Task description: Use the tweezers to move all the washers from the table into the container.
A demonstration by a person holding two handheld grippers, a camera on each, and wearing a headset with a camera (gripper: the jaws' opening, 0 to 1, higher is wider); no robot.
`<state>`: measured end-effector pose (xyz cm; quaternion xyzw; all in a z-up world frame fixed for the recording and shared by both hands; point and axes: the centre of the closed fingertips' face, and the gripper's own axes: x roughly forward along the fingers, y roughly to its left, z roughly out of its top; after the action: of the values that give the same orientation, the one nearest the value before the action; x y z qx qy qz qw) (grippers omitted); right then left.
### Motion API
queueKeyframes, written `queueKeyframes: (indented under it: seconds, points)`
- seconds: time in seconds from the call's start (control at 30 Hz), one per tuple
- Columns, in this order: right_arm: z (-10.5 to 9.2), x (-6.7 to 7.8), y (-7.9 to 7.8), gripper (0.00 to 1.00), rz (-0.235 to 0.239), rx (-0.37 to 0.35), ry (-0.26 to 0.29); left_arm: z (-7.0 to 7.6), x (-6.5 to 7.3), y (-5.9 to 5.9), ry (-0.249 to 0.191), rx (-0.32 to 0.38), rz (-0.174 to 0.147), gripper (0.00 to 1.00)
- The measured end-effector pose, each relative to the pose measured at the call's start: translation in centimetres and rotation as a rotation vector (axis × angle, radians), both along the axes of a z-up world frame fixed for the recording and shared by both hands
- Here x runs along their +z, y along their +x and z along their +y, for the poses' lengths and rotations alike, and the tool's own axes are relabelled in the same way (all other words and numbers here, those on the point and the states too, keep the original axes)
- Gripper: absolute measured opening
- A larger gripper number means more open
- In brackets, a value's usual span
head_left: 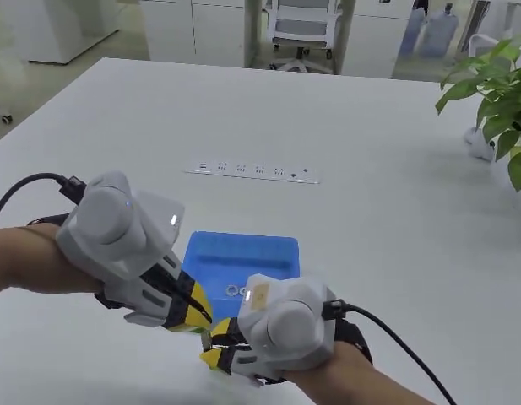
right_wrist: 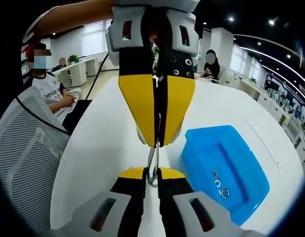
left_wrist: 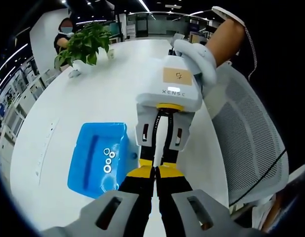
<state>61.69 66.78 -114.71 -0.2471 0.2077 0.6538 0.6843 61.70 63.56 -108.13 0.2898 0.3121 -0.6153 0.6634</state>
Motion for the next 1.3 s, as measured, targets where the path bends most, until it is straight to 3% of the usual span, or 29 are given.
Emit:
queueKeyframes:
  seconds: [0.47, 1.07, 1.3]
  points:
    - [-0.1, 0.4, -0.1, 0.09, 0.013, -0.007, -0.001, 0.2, 0.3, -0.1, 0.021, -0.016, -0.006, 0.05]
    - [-0.2, 3.5, 0.6, 0.09, 0.0, -0.027, 0.032, 0.1, 3.4, 0.5, 0.007, -0.032, -0.015, 0.05]
    - [-0.2, 4.6, 1.4, 0.09, -0.013, -0.038, 0.044, 0.0, 4.5, 1.2, 0.009, -0.041, -0.035, 0.05]
